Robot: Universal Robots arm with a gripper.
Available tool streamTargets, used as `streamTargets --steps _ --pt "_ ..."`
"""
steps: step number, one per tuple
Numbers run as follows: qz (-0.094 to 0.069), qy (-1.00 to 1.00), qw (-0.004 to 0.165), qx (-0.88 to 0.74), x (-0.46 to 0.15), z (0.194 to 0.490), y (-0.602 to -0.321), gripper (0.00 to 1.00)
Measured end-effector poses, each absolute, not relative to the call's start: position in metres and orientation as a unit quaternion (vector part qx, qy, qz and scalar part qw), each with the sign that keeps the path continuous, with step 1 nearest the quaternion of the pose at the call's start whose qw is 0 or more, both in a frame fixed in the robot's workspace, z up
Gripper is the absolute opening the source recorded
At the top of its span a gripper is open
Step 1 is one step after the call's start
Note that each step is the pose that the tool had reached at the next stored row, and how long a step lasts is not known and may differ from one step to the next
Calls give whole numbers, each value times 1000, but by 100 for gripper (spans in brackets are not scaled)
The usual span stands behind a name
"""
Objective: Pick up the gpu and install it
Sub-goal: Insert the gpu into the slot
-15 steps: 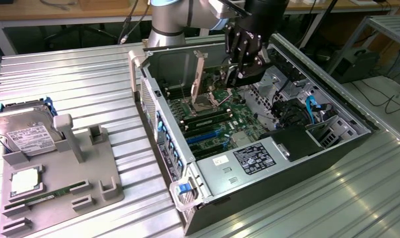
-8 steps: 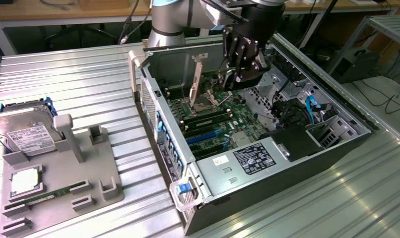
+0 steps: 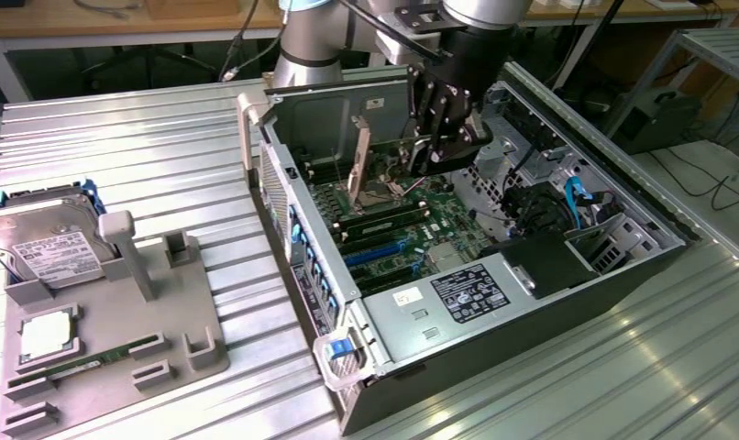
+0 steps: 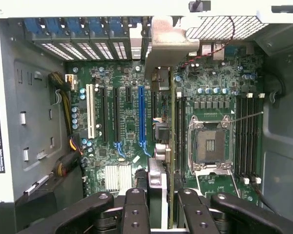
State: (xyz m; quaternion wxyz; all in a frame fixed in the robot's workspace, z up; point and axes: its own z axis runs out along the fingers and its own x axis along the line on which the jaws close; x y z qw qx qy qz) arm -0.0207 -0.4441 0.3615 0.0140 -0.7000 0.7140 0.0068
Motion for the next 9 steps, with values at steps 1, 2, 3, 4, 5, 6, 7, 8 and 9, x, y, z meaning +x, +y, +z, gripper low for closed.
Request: streamTargets --steps 1,2,3,4,5,6,7,8,9 --pt "7 714 14 -700 -21 360 -444 28" --pt "7 714 14 -700 -21 358 -444 28" --pt "7 714 14 -700 -21 356 -444 28" --pt "7 714 14 -700 -21 355 -444 28" --pt "7 714 14 -700 -22 354 -444 28" --pt "7 714 14 -700 -23 354 -444 28" --pt "7 714 14 -700 -25 353 -444 28" --pt "7 714 14 -700 -26 351 -444 28" --pt "7 714 14 -700 -27 350 -444 28"
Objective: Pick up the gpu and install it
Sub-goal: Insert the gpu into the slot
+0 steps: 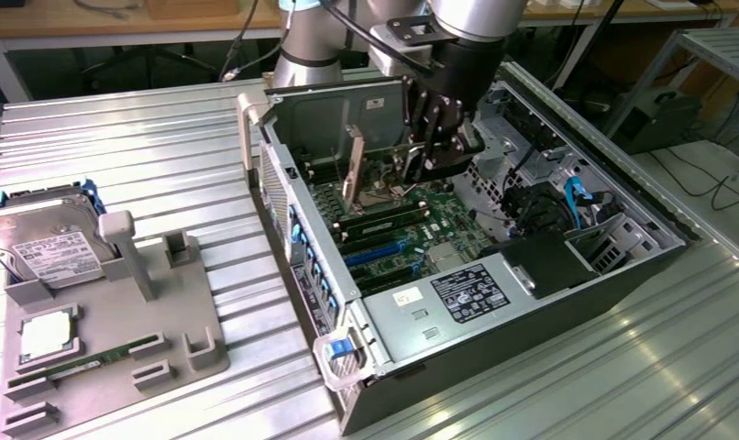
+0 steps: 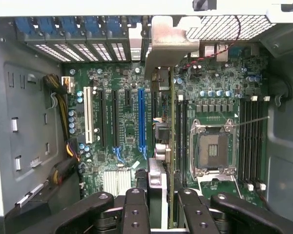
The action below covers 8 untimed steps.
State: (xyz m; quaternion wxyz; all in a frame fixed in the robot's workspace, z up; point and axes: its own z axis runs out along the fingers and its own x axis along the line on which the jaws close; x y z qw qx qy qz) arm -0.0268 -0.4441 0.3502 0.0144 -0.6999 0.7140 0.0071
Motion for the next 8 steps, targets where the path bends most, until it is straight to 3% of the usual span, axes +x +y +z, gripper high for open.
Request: streamTargets --steps 8 --pt "8 714 15 -700 -32 344 -444 28"
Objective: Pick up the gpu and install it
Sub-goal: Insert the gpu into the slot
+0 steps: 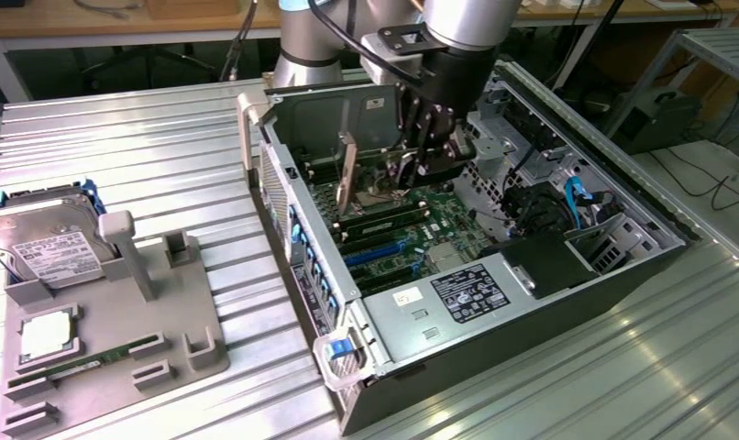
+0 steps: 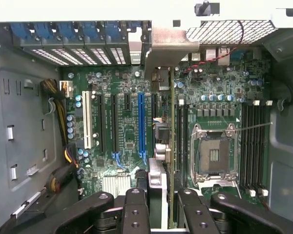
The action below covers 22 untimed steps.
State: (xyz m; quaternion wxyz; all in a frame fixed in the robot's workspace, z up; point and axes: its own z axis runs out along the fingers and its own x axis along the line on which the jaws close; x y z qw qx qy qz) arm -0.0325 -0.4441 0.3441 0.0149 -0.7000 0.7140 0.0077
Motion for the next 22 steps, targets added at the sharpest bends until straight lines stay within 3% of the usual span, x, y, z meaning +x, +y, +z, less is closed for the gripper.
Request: streamTargets --steps 22 --pt "8 714 15 -700 -40 332 -455 28"
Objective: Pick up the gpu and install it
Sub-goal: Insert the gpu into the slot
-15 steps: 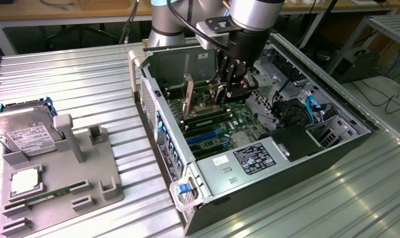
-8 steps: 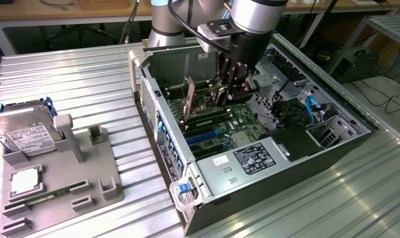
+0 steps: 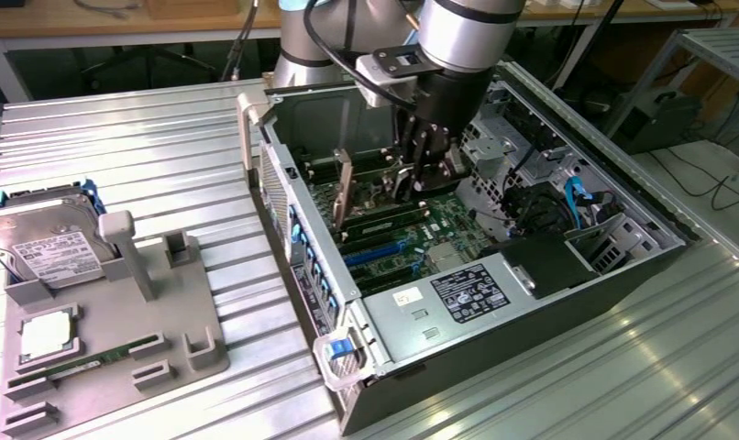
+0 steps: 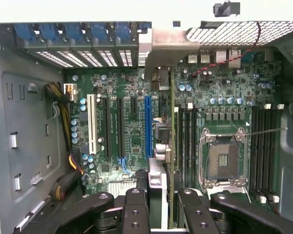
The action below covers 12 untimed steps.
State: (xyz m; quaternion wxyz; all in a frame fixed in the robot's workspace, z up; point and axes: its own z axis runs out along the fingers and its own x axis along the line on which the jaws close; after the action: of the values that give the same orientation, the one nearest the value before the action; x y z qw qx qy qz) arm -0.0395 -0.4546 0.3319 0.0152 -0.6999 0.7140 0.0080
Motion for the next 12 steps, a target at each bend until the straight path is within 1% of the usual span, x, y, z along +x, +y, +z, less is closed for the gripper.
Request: streamTargets --steps 12 --pt "8 714 15 -700 -45 312 -455 28"
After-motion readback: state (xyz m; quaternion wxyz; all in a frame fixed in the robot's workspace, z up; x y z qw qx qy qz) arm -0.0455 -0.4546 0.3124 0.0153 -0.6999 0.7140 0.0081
